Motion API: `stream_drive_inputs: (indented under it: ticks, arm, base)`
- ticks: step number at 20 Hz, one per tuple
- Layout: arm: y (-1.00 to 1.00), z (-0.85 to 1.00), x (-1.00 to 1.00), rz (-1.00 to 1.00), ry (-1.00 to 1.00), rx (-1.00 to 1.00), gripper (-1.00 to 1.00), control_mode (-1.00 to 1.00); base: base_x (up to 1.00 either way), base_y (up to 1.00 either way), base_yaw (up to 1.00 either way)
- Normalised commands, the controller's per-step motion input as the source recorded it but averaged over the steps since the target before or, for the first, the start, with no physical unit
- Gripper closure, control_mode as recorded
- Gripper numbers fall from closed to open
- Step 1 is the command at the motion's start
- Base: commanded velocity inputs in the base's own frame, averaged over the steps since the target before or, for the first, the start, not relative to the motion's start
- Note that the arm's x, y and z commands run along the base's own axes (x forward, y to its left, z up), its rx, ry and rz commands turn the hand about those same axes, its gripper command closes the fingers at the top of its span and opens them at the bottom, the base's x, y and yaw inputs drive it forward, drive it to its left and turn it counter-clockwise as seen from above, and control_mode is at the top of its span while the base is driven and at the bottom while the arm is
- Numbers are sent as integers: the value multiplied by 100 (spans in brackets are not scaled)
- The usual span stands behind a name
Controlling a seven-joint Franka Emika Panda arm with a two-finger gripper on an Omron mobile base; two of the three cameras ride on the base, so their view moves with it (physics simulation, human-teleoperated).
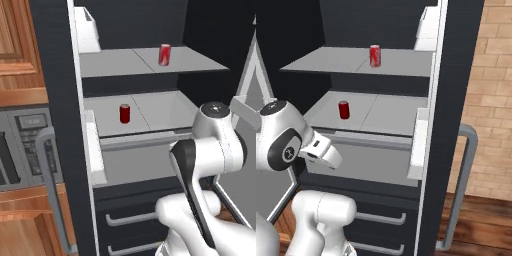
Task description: Open the fridge, grab two sodas, and place both sodas inside the bowl with ice on the dining counter.
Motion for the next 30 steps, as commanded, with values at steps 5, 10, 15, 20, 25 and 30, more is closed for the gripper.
stream_drive_inputs:
  ticks: [5, 10, 15, 20, 25, 30]
  arm:
    - [0, 0, 0, 0, 0, 0, -100, 100]
    - [0, 0, 0, 0, 0, 0, -100, 100]
    - [18, -11, 15, 13, -20, 0, -100, -100]
    - [33, -7, 32, 25, -38, 0, -100, -100]
    - [22, 0, 45, 21, -32, 0, -100, -100]
    - [15, -31, 62, 14, -22, 0, -100, -100]
  base:
    - [80, 30, 1]
    - [70, 23, 3]
    - [15, 11, 5]
    - [0, 0, 0]
    - [0, 0, 0]
    - [0, 0, 0]
